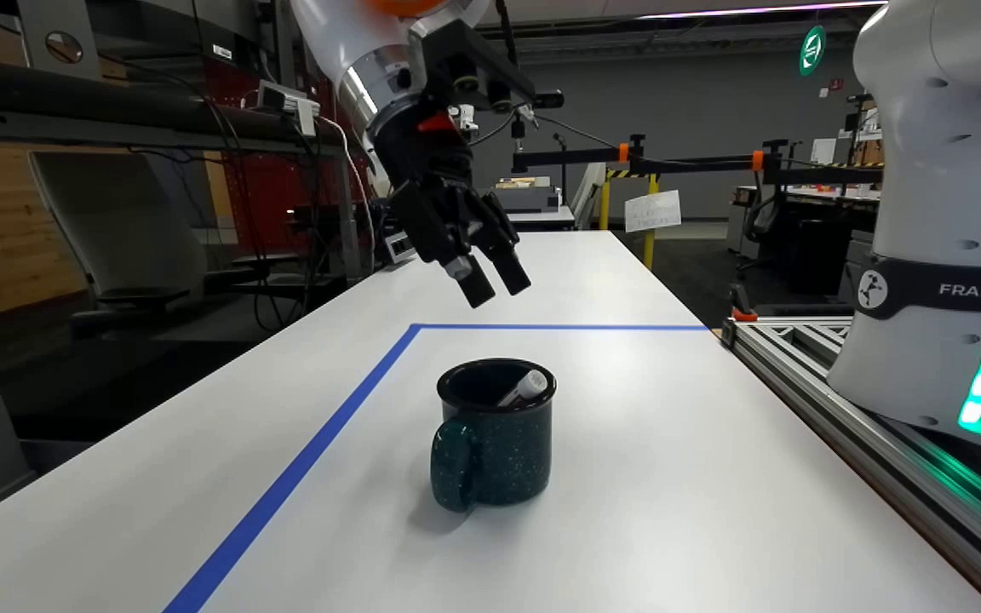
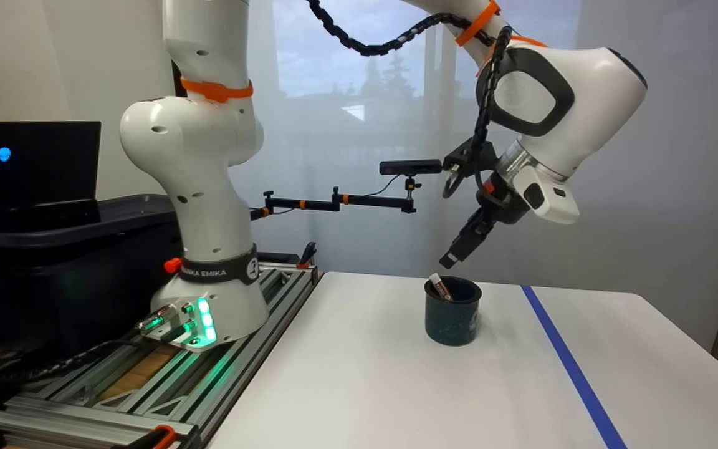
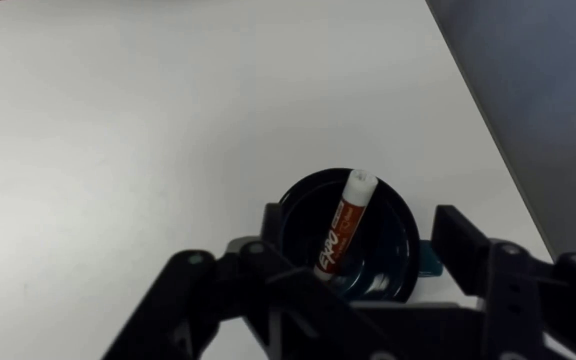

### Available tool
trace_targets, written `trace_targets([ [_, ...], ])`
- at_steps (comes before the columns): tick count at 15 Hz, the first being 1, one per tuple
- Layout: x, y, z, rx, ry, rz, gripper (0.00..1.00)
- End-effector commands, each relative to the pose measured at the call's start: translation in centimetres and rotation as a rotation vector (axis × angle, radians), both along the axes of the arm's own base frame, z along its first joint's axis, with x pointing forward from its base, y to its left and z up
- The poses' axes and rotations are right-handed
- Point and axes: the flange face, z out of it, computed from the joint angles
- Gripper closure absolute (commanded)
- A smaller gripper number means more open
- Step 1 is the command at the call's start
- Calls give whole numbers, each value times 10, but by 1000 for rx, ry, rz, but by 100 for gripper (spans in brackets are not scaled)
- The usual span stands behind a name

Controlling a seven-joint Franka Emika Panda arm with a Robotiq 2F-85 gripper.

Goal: Remove the marker from the mug cup

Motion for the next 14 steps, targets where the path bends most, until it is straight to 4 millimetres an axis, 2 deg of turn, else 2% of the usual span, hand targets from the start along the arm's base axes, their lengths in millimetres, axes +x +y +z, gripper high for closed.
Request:
trace_targets([
  [1,2,5,-15,-1,0,-19,54],
  [5,5,11,-30,6,1,-44,61],
  [9,7,19,-43,19,1,-82,55],
  [12,8,24,-51,24,3,-109,64],
  [14,7,27,-55,21,7,-120,65],
])
